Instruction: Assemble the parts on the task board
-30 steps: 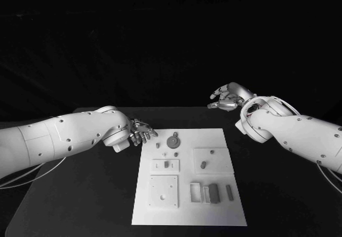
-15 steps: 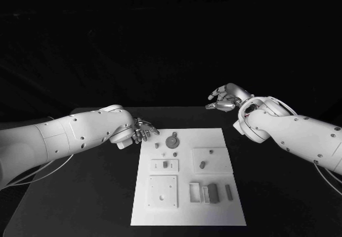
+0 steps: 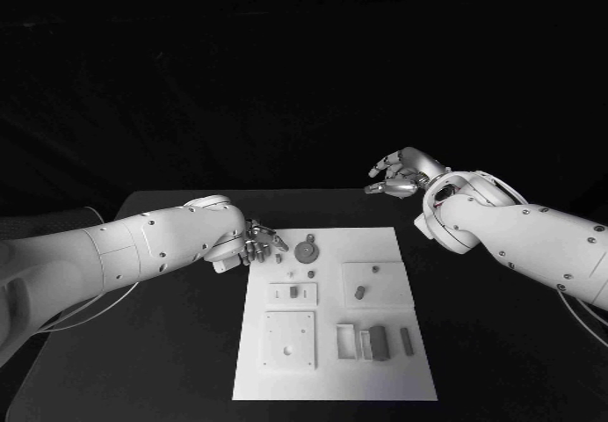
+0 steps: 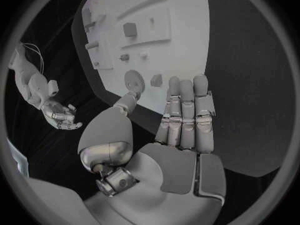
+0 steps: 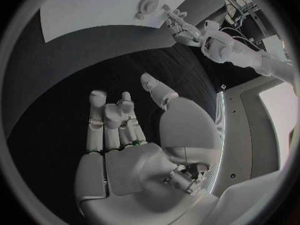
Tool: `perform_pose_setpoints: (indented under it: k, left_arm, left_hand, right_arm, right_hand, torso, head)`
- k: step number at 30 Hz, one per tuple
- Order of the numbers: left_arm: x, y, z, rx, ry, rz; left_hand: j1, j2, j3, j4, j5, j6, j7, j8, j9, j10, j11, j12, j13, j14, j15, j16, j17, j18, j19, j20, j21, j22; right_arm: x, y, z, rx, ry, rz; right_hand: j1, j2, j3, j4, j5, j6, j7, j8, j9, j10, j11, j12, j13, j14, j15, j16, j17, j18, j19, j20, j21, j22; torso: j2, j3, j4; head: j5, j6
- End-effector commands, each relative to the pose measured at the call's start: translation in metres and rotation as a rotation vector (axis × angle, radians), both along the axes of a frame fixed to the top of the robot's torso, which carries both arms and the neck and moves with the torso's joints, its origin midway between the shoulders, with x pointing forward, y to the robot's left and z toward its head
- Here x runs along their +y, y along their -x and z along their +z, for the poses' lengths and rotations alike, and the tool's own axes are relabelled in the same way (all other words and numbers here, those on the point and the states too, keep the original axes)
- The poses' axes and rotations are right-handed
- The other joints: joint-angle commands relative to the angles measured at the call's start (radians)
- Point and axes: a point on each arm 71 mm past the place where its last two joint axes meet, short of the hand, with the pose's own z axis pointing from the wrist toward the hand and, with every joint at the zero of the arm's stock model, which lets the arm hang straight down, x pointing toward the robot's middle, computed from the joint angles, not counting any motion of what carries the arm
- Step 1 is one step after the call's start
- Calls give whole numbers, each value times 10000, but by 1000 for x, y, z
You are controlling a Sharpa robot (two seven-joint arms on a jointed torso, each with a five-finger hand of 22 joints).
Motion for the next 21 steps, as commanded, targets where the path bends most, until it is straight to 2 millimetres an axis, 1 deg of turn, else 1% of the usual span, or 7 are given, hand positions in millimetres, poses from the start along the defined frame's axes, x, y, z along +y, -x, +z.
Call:
perform_pose_setpoints:
  k: [1, 6, 12, 14, 15, 18, 21]
  left_arm:
    - [-2, 0, -1, 134, -137, -266]
    - [-4, 1, -1, 203, -132, -371]
    - [-8, 1, -1, 203, -84, -473]
    - [-11, 2, -2, 195, -60, -533]
    - [-12, 2, -3, 209, -43, -567]
    - [-14, 2, -5, 159, -3, -556]
    - [-14, 2, -5, 100, 25, -521]
  left_hand:
    - [-52, 124, -29, 47, -19, 99, 3, 72, -5, 12, -72, 69, 5, -17, -56, 59, -17, 359, 24, -28, -42, 50]
    - [-1, 366, -100, -5, -14, 303, -70, 159, 0, 100, -132, 123, 10, 44, -102, 162, -22, 365, 94, -60, 2, 126]
    - [119, 624, -166, -126, -9, 479, -136, 218, -16, 203, -190, 176, 8, 115, -157, 273, -31, 362, 178, -103, 57, 189]
    - [272, 782, -182, -279, 0, 593, -171, 258, -22, 236, -212, 185, -5, 135, -177, 313, -47, 348, 201, -117, 79, 204]
    - [411, 867, -214, -454, 20, 680, -197, 278, -39, 256, -225, 173, -32, 144, -186, 335, -76, 331, 209, -130, 87, 204]
    - [505, 967, -231, -578, 35, 755, -219, 290, -59, 295, -237, 147, -66, 173, -200, 361, -105, 319, 233, -146, 97, 201]
    - [608, 1078, -226, -702, 45, 801, -231, 288, -82, 328, -242, 118, -100, 183, -206, 374, -138, 304, 249, -158, 101, 198]
  right_arm:
    - [1, 0, -1, 41, 42, 140]
    - [1, 1, -1, 42, 42, 133]
    - [2, 1, -1, 49, 42, 149]
    - [2, 1, -1, 55, 43, 147]
    - [2, 1, -1, 49, 37, 141]
    - [2, 1, -1, 52, 38, 150]
    - [2, 1, -1, 58, 40, 153]
  right_hand:
    - [0, 79, -24, 48, 22, -99, 136, 1, -10, -85, 6, -56, -16, -74, -12, -41, -15, 189, -12, -53, -46, 88]
    - [-2, 82, -26, 50, 22, -101, 137, 0, -11, -86, 7, -55, -17, -75, -11, -41, -15, 189, -12, -52, -46, 89]
    - [-4, 85, -27, 51, 22, -102, 138, 0, -12, -87, 8, -54, -19, -76, -10, -40, -15, 189, -12, -52, -47, 89]
    - [-5, 86, -28, 52, 22, -103, 138, 0, -13, -88, 8, -54, -19, -76, -10, -40, -15, 189, -12, -52, -47, 89]
    - [-5, 86, -28, 52, 22, -104, 139, 0, -13, -88, 9, -54, -20, -77, -9, -40, -15, 189, -12, -51, -47, 89]
    - [-7, 87, -29, 53, 21, -105, 139, -1, -14, -89, 9, -53, -20, -77, -9, -39, -15, 189, -12, -51, -48, 89]
    - [-8, 86, -30, 53, 21, -106, 140, -1, -14, -90, 10, -53, -21, -78, -8, -39, -15, 189, -13, -51, -48, 89]
  torso:
    - [0, 5, -10]
    - [-5, 13, 3]
    - [-2, 9, 10]
    - [-7, 10, 8]
    - [-9, 11, 10]
    - [-7, 15, 7]
    - [-4, 8, 1]
  head:
    - [-13, 15]
    - [-27, 0]
    - [-29, -13]
    - [-23, -20]
    - [-13, -24]
    - [-17, -26]
    - [-23, -30]
